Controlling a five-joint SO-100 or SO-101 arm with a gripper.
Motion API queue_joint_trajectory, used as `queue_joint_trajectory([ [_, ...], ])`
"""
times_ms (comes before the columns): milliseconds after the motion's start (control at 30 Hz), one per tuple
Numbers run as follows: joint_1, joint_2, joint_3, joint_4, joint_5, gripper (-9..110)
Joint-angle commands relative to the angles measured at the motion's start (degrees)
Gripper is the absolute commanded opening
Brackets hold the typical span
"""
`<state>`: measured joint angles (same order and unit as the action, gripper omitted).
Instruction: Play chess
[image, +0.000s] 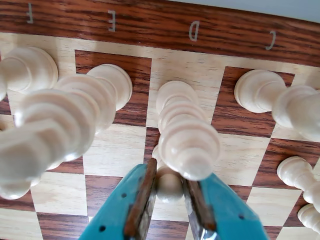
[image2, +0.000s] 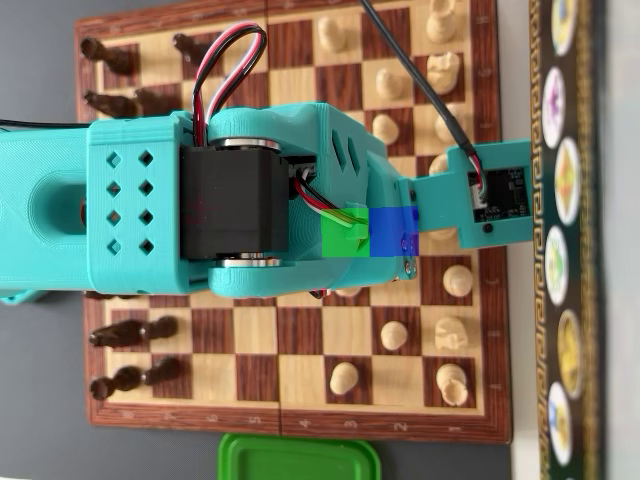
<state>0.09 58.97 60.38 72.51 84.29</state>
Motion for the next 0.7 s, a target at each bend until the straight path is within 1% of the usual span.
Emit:
queue_joint_trajectory([
  [0,0.62,0.62,-2.46,0.09,-0.26,2],
  [400,2.11,1.49,-2.64,2.64,-0.53,2],
  [667,2.20,7.12,-2.02,4.75,-0.53,2],
])
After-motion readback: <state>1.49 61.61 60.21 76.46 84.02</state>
